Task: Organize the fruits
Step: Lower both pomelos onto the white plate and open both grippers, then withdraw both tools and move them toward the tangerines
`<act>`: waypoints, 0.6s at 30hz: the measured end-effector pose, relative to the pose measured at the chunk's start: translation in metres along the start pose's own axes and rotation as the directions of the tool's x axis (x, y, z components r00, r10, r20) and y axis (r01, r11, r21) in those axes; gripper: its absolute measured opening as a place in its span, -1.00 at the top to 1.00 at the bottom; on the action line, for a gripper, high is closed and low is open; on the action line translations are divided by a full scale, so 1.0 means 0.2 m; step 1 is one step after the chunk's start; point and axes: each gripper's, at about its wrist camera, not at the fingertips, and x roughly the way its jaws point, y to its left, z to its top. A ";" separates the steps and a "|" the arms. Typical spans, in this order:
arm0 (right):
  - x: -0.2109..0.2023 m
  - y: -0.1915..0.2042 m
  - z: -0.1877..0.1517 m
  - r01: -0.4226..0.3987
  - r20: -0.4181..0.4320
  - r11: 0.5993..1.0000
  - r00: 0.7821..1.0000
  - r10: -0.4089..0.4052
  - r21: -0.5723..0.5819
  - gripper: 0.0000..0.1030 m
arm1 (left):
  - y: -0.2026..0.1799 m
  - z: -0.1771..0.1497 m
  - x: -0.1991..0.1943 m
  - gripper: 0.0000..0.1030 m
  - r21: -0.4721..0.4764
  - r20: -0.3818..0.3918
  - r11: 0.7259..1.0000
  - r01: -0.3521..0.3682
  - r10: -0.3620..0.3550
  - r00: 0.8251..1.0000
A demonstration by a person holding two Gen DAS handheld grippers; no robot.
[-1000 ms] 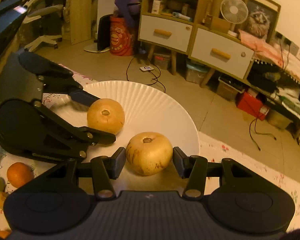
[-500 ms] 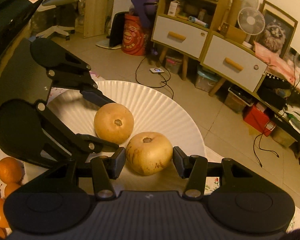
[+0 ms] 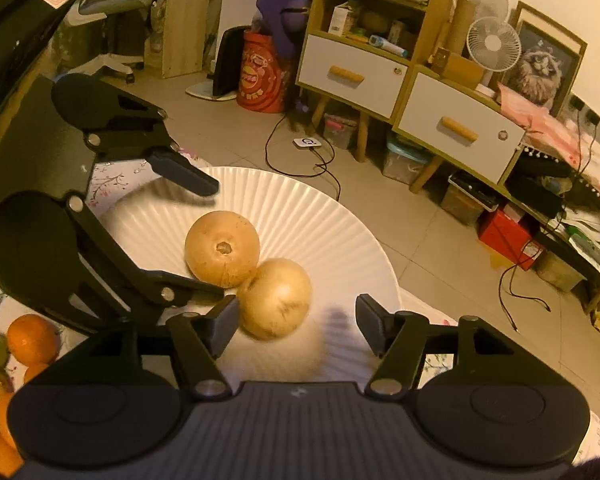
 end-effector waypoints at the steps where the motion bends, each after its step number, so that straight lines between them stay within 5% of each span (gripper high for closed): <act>1: -0.02 0.00 0.00 0.006 -0.002 1.000 1.000 -0.006 -0.002 -0.18 | 0.00 0.00 -0.01 -0.31 -0.004 0.000 1.000 -0.002 0.002 1.000; 18: -0.34 0.07 -0.02 -0.003 0.041 0.993 0.999 -0.002 0.119 -0.52 | -0.02 -0.04 -0.33 -0.63 -0.198 -0.049 0.978 -0.070 0.061 0.997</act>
